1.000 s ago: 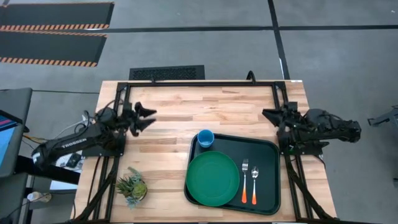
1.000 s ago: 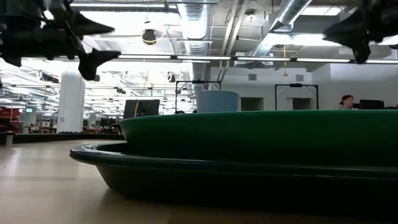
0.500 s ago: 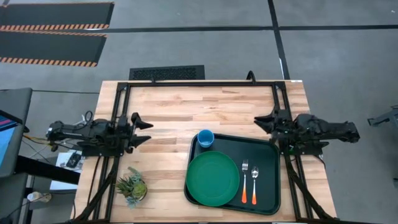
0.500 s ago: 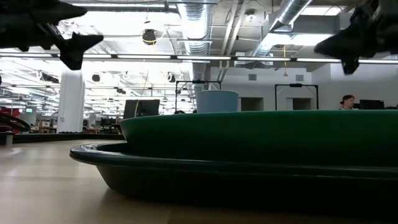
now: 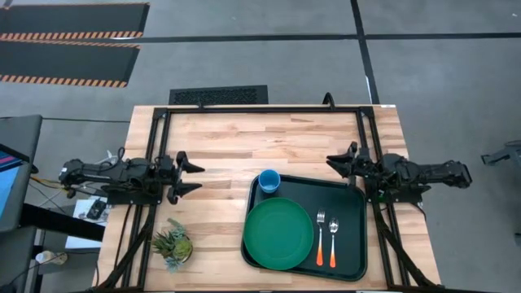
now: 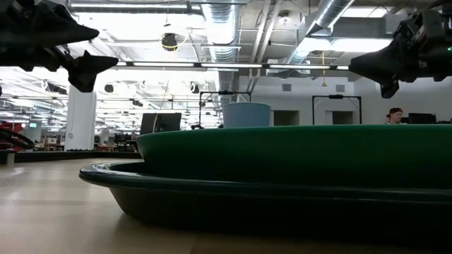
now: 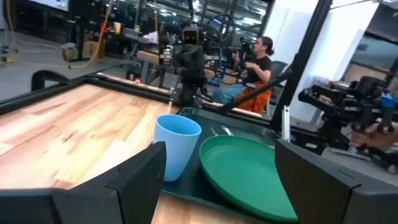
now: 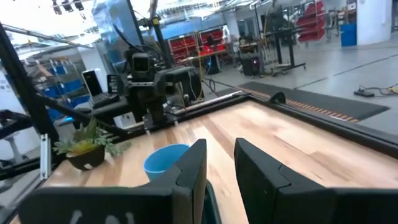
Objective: Pick and place plate/cup/fork/spoon on tray
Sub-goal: Return to Home Position
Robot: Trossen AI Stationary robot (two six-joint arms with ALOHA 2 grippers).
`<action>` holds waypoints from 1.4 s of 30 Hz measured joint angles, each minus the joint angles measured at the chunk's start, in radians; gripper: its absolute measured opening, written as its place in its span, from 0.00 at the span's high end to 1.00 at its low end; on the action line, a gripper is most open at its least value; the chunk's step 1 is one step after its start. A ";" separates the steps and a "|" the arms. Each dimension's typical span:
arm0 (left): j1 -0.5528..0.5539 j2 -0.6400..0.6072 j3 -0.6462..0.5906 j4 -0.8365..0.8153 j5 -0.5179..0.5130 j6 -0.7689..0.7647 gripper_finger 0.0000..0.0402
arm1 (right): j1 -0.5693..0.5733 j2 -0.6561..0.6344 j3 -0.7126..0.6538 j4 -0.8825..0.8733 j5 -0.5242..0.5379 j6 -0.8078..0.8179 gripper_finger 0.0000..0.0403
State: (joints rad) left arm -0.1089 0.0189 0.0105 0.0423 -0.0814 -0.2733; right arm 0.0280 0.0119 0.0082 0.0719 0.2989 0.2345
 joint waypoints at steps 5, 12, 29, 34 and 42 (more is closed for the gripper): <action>0.000 -0.006 -0.001 0.000 0.006 0.000 0.29 | -0.006 -0.001 0.000 -0.007 -0.007 0.000 0.73; 0.000 -0.007 -0.002 -0.001 0.006 0.000 0.29 | -0.002 0.000 -0.002 -0.042 -0.183 0.003 0.73; 0.000 -0.007 -0.004 0.011 -0.063 0.026 0.29 | -0.070 0.001 -0.002 -0.058 -0.292 0.000 0.73; 0.000 -0.007 -0.004 0.013 -0.080 0.020 0.29 | -0.070 0.000 -0.003 -0.058 -0.296 0.001 0.73; 0.000 -0.007 -0.004 0.020 -0.117 0.037 0.29 | -0.070 0.001 -0.003 -0.058 -0.298 -0.024 0.73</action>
State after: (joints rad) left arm -0.1085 0.0124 0.0063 0.0626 -0.1982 -0.2367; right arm -0.0422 0.0126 0.0051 0.0140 0.0013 0.2108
